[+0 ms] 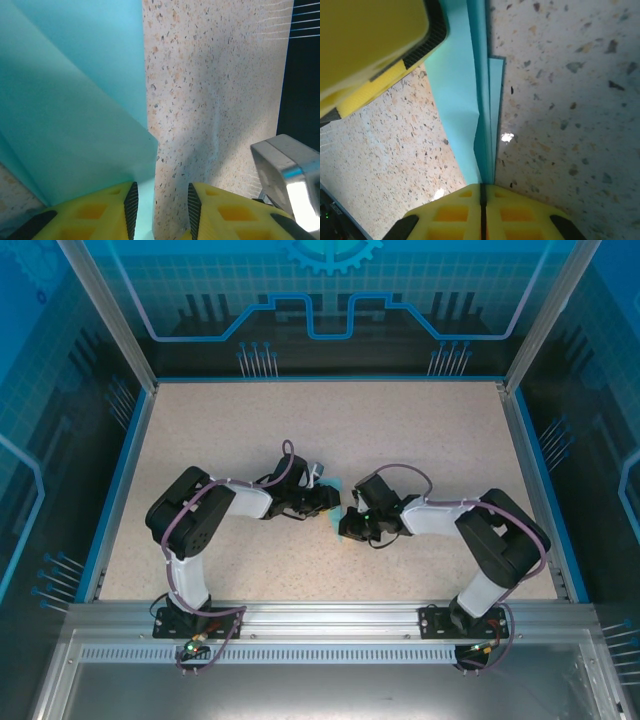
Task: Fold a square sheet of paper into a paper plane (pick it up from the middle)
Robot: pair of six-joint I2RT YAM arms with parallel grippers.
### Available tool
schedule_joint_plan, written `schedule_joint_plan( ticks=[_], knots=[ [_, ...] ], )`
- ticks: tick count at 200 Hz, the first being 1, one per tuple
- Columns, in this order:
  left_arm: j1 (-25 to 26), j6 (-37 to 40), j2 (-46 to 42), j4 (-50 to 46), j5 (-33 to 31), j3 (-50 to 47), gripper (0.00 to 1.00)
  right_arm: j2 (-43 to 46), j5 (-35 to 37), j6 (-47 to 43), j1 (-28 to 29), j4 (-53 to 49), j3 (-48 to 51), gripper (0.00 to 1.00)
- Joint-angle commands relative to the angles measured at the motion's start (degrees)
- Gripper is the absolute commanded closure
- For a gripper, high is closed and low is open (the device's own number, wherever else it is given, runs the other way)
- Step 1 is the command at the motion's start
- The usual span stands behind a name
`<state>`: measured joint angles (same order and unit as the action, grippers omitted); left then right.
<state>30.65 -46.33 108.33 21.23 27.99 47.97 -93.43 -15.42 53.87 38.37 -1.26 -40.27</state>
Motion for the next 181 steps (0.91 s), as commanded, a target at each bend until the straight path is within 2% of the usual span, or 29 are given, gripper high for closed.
schedule_joint_plan(
  ticks=[1, 35, 85, 140, 181],
  knots=[
    [0.5, 1.8, 2.1, -4.2, -0.7, 0.2, 0.65, 4.4, 0.6, -0.8, 0.9, -4.1, 1.2, 0.88],
    [0.5, 1.8, 2.1, -4.3, -0.8, 0.4, 0.65, 8.2, -2.0, 0.8, -0.5, 2.8, 3.2, 0.87],
    [0.5, 2.0, 2.3, -4.8, -0.7, 0.6, 0.65, 0.8, -9.4, 4.4, -1.2, 14.2, 1.6, 0.92],
    [0.6, 2.3, 2.3, -5.3, -0.7, 0.6, 0.65, -2.2, -10.0, 4.9, -3.1, 16.4, 3.4, 0.93],
    [0.6, 2.2, 2.4, -5.6, -0.8, 0.8, 0.65, -2.8, -10.7, 3.1, -3.2, 13.8, 5.5, 0.93]
  ],
)
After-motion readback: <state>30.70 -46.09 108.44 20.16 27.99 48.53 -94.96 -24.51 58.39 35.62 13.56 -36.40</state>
